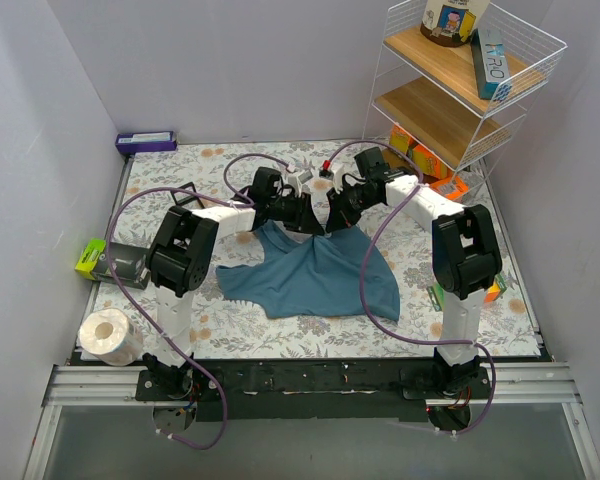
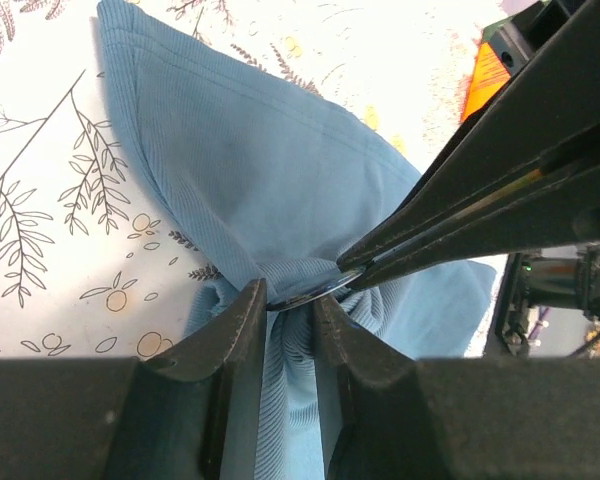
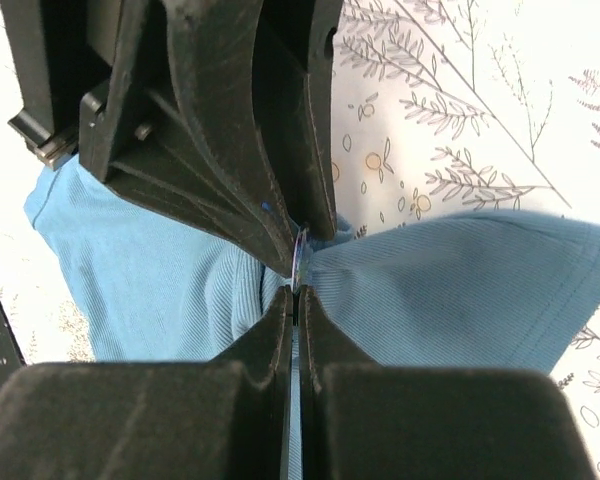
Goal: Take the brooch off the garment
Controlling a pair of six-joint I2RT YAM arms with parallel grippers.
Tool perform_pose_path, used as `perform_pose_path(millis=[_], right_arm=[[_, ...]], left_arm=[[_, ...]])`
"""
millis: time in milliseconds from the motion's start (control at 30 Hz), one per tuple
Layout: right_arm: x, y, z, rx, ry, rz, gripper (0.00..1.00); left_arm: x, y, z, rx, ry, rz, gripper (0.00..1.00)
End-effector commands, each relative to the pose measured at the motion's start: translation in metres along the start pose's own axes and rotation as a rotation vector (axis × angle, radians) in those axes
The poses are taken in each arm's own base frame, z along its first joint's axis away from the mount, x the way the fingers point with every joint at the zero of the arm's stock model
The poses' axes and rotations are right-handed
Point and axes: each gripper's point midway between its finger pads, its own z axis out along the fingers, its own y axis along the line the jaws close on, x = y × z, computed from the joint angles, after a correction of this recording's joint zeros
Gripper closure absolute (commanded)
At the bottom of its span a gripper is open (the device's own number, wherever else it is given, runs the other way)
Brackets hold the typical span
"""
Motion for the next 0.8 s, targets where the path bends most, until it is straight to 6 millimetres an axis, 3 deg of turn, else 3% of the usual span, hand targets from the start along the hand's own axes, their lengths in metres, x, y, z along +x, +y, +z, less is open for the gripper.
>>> perform_pose_path(millis=[0,133,300,433,600,767], right_arm=[[-0.016,0.079,-0.001,-0.243,-0.012,0.017,0.99],[-0.016,0.076,0.001,-0.229,-0.010,0.018,0.99],[-0.019,0.071,0.001,-0.217,-0.026,0.017,0.99],[-0.021,0.066,0.002,-0.211,-0.034,0.040,0.99],[-0.022,0.062,0.003,-0.208,-0.036,0.051,0.91],[-0.021,0.065,0.004,-0.232,-0.038,0.052,0.92]], left_arm=[[-0.071,-0.039,-0.024,0.140,-0.206,0.189,0.90],[-0.056,-0.052,-0.034,0.272,-0.171,0.198,0.89],[-0.044,-0.069,-0.042,0.371,-0.143,0.218,0.97],[-0.036,-0.072,-0.046,0.384,-0.126,0.225,0.99],[-0.026,-0.075,-0.049,0.393,-0.111,0.214,1.00],[-0.023,-0.076,-0.050,0.396,-0.107,0.213,1.00]])
